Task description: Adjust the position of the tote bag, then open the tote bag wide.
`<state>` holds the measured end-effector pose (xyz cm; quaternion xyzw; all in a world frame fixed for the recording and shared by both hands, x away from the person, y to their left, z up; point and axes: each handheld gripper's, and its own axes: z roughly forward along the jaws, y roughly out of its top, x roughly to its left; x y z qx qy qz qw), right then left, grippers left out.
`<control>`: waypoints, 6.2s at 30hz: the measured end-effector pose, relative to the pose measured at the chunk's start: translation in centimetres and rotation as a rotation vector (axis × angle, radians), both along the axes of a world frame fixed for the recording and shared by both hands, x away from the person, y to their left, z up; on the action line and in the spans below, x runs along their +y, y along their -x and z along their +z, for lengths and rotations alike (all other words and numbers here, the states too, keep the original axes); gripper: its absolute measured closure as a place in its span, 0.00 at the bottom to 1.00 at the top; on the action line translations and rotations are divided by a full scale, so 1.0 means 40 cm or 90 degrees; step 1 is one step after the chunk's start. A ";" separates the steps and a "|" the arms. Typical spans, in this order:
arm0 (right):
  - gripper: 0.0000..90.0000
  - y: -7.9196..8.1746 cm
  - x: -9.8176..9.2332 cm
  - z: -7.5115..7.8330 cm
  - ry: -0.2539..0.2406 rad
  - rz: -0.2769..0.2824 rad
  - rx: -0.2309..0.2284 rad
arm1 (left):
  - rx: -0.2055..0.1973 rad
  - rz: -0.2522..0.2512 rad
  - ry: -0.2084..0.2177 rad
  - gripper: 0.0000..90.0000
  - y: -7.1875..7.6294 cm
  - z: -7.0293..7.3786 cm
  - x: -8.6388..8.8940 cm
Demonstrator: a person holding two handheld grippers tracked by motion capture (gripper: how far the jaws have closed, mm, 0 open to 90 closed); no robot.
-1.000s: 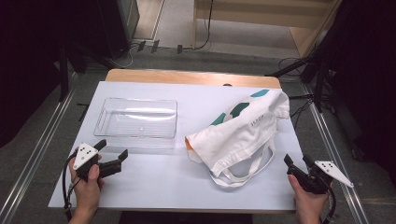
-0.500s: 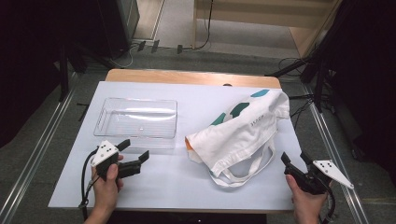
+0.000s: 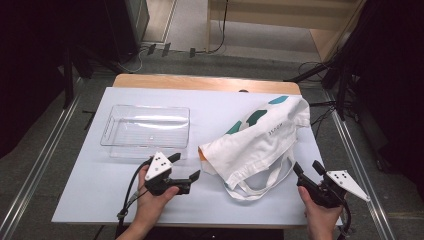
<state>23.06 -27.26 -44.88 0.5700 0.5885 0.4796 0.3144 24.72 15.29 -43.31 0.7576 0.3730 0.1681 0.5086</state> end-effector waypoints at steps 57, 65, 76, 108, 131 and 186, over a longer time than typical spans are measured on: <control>0.49 -0.301 -0.106 -0.042 -0.011 -0.039 0.052 | 0.058 -0.019 -0.063 0.98 -0.032 -0.076 -0.124; 0.93 -0.295 -0.111 -0.052 -0.023 -0.032 0.076 | 0.050 -0.029 -0.057 0.98 -0.026 -0.074 -0.123; 1.00 -0.115 -0.113 0.015 0.006 -0.050 -0.050 | 0.005 -0.051 -0.003 0.98 -0.019 0.005 -0.115; 0.70 -0.176 -0.165 0.040 -0.117 -0.010 0.036 | 0.070 -0.034 0.065 0.98 -0.080 0.006 -0.071; 0.86 0.009 -0.066 0.111 0.063 -0.086 -0.183 | 0.010 -0.033 0.112 0.98 -0.069 0.068 -0.061; 0.81 0.002 -0.027 0.055 0.063 -0.081 -0.144 | -0.108 0.015 -0.078 0.09 0.019 0.040 -0.226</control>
